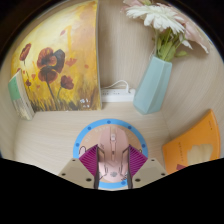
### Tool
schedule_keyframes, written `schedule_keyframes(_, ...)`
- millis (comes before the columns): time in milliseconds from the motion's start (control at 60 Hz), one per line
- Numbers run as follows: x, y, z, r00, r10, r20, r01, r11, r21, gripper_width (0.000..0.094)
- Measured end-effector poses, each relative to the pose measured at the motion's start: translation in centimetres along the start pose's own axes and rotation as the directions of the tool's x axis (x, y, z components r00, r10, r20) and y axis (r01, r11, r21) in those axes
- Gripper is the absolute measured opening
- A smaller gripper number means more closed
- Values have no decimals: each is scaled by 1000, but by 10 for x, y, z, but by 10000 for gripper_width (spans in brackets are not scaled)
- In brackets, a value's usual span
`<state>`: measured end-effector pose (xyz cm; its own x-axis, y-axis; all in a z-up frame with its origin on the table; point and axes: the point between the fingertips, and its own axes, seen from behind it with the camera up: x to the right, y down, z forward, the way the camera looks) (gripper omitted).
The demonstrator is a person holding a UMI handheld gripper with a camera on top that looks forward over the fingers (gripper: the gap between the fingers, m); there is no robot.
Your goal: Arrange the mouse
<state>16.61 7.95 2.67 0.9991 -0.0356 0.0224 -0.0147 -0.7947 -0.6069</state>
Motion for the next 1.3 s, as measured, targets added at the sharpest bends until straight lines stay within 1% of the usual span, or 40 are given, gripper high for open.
schedule_keyframes(83,-9,20,18,1000,7,28,-6,999,-35,381)
schedule_keyframes(167,-9,32,26,999,-27,19,28,998,-63,384)
schedule_keyframes(250,-10,31,26,1000,-24,20,25,998,-50,390)
schedule_keyframes(333,-10,32,27,1000,-8,27,10,999,-46,470)
schedule_keyframes(400,-10,33,27,999,2,32,0,998,-57,558)
schedule_keyframes(483,-4,32,19,999,-34,4,34,996,-80,751)
schedule_keyframes(533,-7,23,6,999,-50,5,50,996,-71,854)
schedule_keyframes(717,-28,-30,-75,998,-58,-22,59,997,56,855)
schedule_keyframes(883,-63,-46,-153,999,-43,-8,44,986,158,855)
schedule_keyframes(967,-82,-39,-184,1000,-21,15,18,981,195,856)
schedule_keyframes(1083,-103,-17,-219,999,-11,33,3,974,225,857)
schedule_keyframes(1183,-116,7,-241,999,-8,45,-3,972,235,857)
schedule_keyframes(1300,-124,37,-259,999,-1,40,-8,973,230,856)
